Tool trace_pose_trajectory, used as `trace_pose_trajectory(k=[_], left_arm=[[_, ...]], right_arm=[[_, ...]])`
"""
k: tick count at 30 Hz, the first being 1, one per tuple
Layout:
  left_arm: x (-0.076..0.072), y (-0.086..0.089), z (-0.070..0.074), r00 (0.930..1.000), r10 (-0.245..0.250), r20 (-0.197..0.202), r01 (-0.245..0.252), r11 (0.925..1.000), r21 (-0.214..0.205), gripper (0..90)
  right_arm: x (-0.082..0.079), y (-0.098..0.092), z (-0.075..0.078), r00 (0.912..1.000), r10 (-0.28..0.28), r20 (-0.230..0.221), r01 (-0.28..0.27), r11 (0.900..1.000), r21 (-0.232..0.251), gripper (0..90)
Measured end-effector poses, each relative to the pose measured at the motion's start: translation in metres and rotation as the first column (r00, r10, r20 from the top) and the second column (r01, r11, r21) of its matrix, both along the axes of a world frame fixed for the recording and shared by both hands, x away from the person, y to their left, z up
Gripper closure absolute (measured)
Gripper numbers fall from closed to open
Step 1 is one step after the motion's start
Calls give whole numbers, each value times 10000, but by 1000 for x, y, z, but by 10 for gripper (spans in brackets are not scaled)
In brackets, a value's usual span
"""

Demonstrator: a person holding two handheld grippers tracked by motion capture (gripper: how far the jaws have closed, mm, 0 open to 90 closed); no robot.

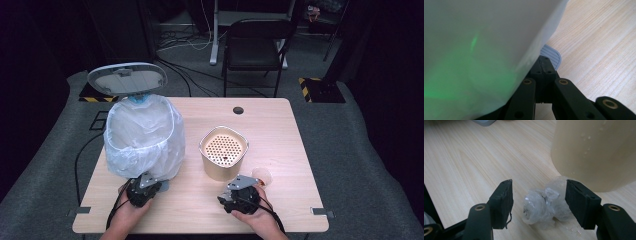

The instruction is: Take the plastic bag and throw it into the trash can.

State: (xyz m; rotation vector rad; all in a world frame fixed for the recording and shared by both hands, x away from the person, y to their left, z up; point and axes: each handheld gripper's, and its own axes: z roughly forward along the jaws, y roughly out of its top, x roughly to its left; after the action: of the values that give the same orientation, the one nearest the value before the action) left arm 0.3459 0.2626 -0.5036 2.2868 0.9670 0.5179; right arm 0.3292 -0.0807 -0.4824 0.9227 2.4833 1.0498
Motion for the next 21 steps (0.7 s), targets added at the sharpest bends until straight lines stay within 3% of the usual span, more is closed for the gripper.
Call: trace_pose_trajectory(k=[6, 12, 21], left_arm=[[0, 0, -1, 10000, 39, 87, -39, 10000, -15, 900], [0, 0, 0, 10000, -2, 22, 2, 10000, 0, 900], [0, 0, 0, 10000, -14, 25, 14, 10000, 4, 900]], right_arm=[[3, 0, -8, 9998, 179, -95, -182, 9992, -362, 398], [3, 2, -12, 9998, 12, -214, -21, 9991, -426, 398], [0, 4, -18, 9997, 89, 244, -61, 9937, -1117, 429]])
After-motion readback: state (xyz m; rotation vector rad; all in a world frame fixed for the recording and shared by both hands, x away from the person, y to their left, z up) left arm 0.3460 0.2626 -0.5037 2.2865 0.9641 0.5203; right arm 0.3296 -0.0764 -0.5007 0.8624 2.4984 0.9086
